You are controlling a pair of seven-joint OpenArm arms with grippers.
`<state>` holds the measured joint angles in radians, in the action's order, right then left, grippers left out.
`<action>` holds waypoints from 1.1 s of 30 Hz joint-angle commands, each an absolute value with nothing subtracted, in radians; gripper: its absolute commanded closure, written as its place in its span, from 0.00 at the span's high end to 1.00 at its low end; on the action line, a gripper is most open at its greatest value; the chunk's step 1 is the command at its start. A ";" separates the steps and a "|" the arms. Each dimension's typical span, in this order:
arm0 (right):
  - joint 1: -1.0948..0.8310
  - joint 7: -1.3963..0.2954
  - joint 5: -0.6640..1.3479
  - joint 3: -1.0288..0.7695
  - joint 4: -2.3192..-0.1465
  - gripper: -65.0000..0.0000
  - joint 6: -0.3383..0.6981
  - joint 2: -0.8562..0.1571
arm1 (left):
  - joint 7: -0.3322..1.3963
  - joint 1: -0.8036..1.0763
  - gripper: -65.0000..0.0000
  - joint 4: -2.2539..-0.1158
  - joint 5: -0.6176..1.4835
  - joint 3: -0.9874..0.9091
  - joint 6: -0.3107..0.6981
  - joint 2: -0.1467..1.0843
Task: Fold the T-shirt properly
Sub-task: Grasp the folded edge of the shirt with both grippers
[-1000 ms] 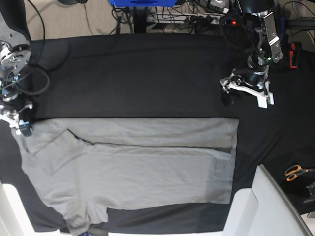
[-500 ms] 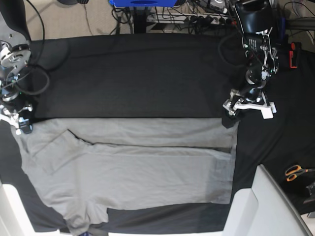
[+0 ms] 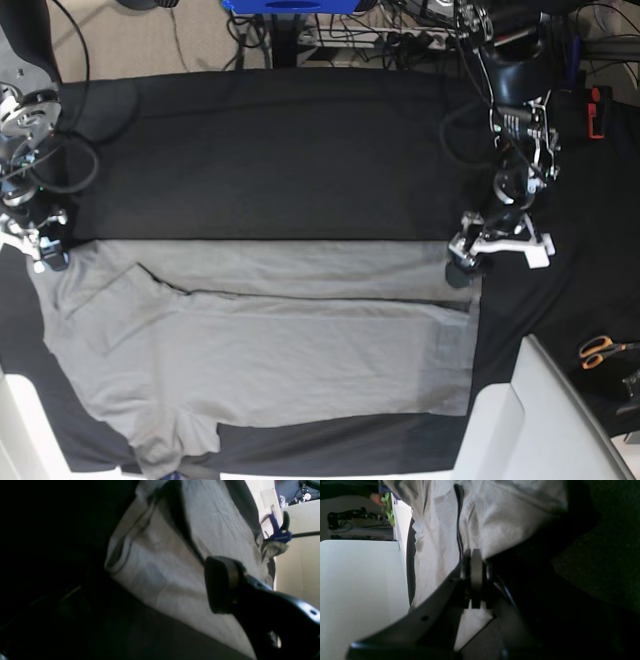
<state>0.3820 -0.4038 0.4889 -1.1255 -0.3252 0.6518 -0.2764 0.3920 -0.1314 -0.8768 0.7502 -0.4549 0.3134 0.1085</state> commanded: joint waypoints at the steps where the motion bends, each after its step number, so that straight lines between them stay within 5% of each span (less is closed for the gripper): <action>1: 0.401 -0.400 0.498 -1.124 -0.337 0.00 0.665 -0.292 | 0.429 -0.145 0.83 -0.865 0.733 -0.450 0.288 0.110; 10: 0.401 -0.400 0.498 -1.124 -0.337 0.00 0.665 -0.292 | 0.429 -0.189 0.80 -0.776 0.731 -0.450 0.288 0.108; 20: 0.400 -0.400 0.498 -1.124 -0.337 0.00 0.665 -0.292 | 0.429 -0.199 0.00 -0.773 0.731 -0.449 0.288 0.108; 33: 0.343 -0.458 0.496 -1.124 -0.407 0.00 0.664 -0.292 | 0.516 -0.139 0.00 -0.878 0.733 -0.450 0.288 0.137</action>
<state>0.3309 -0.4603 0.4892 -1.1255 -0.3939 0.6586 -0.2745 0.5148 -0.1276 -0.8654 0.7357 -0.4492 0.2916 0.1246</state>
